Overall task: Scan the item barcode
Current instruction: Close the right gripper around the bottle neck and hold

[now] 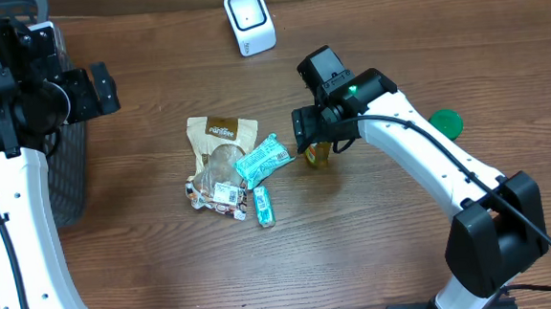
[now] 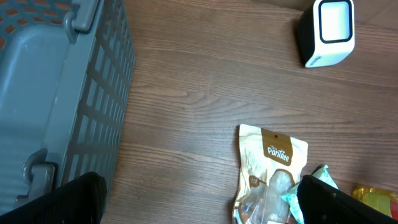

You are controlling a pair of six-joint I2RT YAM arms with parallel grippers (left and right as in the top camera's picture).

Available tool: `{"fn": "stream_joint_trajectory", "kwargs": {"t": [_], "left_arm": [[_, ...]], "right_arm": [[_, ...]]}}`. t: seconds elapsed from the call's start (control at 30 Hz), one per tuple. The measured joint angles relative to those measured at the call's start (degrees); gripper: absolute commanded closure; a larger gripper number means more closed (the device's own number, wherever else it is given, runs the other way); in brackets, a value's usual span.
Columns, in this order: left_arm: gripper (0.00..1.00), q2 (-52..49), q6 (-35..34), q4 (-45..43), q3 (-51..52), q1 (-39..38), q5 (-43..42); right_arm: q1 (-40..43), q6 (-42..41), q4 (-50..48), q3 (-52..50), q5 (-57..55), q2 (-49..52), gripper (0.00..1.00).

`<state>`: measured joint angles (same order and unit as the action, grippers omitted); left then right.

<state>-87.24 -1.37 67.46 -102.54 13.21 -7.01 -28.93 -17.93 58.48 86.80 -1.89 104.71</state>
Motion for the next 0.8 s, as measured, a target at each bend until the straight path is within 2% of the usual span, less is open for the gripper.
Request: {"fn": "stream_joint_trajectory", "kwargs": {"t": [0.8], "left_arm": [[0.0,0.0,0.0,0.0,0.0,0.0,0.0]], "right_arm": [[0.0,0.0,-0.1,0.0,0.0,0.0,0.2]]}}
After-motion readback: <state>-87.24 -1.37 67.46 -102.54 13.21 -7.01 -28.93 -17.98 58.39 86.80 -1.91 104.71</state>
